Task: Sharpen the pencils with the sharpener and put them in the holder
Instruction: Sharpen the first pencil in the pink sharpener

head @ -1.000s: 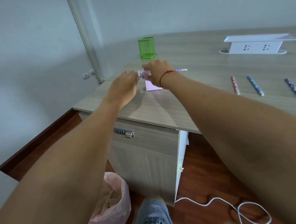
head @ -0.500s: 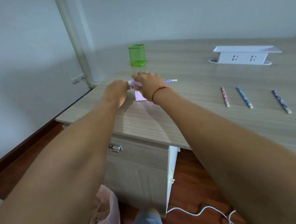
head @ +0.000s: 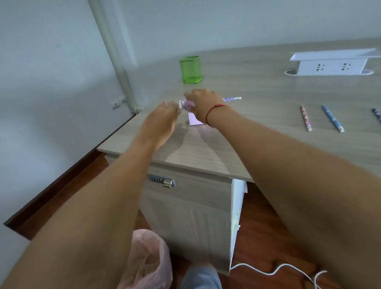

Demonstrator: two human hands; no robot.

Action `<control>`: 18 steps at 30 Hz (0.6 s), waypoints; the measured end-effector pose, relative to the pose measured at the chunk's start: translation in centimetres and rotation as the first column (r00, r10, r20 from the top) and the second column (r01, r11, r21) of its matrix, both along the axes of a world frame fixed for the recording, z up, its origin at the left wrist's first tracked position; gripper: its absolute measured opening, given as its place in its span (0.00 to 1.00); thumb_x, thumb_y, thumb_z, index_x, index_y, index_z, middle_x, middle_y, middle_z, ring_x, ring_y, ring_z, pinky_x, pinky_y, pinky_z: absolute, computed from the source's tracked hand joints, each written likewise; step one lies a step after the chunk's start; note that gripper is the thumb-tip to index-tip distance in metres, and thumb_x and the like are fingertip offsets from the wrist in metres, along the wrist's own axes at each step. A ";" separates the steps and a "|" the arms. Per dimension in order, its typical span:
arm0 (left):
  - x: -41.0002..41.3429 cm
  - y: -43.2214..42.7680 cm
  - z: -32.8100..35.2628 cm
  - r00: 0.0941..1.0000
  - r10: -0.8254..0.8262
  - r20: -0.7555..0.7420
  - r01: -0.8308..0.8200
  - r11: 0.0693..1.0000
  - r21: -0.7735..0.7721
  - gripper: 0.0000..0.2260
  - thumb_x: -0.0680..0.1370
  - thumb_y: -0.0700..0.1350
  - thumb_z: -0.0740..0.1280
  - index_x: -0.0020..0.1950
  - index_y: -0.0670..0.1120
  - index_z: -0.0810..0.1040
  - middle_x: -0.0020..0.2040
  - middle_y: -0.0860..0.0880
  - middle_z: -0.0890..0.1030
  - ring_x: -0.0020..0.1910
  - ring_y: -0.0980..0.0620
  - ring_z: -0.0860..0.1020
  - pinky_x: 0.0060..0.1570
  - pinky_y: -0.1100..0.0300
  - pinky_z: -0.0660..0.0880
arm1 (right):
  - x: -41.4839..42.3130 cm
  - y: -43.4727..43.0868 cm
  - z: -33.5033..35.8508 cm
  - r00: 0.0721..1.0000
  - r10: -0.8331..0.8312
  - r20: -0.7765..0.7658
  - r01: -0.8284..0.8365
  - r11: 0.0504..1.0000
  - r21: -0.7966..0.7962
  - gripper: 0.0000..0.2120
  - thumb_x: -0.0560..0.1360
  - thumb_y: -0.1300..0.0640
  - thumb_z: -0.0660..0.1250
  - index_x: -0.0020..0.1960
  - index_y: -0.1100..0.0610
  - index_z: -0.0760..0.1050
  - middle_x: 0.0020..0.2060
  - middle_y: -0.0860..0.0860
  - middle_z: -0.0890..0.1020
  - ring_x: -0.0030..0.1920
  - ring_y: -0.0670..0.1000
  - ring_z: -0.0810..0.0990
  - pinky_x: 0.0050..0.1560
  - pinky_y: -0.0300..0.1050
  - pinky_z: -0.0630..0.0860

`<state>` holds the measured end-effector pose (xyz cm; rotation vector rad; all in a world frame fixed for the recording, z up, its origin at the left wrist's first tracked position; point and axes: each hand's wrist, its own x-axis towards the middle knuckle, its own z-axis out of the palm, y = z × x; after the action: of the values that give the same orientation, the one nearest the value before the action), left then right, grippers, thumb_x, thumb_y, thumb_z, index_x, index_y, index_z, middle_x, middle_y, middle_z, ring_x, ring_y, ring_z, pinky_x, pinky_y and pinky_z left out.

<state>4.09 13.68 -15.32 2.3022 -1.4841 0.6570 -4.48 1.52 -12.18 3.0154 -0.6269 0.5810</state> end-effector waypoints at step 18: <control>2.5 -2.2 -2.0 0.953 0.029 -0.303 -0.006 0.997 0.075 0.12 0.81 0.42 0.59 0.51 0.38 0.79 0.52 0.36 0.82 0.52 0.37 0.78 0.51 0.50 0.73 | -1.7 -0.3 0.0 0.996 0.077 0.041 -0.085 0.962 0.261 0.35 0.77 0.59 0.63 0.78 0.51 0.49 0.78 0.57 0.52 0.68 0.62 0.71 0.65 0.51 0.69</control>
<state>6.57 11.49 -17.29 2.3442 -1.3631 0.2385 -6.17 1.18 -12.14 3.2999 -0.6306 0.5924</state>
